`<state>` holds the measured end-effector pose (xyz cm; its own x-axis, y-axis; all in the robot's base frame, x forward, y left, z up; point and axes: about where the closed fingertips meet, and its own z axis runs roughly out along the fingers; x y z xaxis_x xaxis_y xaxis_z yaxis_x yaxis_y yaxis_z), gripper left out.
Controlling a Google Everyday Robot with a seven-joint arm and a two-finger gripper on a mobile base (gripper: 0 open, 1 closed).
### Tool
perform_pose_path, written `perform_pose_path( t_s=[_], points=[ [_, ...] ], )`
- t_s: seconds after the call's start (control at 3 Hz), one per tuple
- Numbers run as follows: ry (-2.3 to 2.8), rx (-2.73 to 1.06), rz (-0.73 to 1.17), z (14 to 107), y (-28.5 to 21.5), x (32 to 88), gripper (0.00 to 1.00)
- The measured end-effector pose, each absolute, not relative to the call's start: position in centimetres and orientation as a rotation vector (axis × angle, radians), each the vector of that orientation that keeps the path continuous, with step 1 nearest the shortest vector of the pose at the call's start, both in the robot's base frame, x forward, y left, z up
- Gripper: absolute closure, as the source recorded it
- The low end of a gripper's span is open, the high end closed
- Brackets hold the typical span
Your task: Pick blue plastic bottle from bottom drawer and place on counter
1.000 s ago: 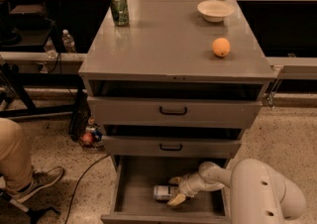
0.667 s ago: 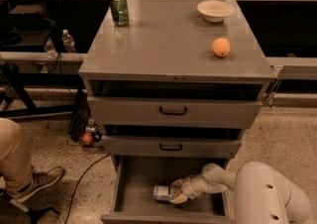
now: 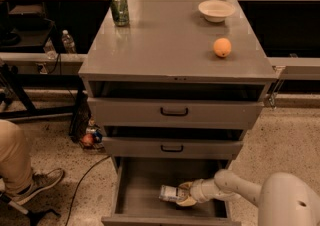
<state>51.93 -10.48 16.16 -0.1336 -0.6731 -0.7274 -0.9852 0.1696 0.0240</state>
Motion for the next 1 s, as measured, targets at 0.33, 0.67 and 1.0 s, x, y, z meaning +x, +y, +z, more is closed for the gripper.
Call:
perform_pose_path(
  t_s=[0.33,0.67,1.0],
  points=[
    [1.83,-1.601,0.673,20.1,-11.8,52.4,1.0],
    [1.83,-1.601,0.673,20.1,-11.8,52.3,1.0],
    [1.808,-1.607,0.669,21.5,-12.0,52.1,1.0]
  ],
)
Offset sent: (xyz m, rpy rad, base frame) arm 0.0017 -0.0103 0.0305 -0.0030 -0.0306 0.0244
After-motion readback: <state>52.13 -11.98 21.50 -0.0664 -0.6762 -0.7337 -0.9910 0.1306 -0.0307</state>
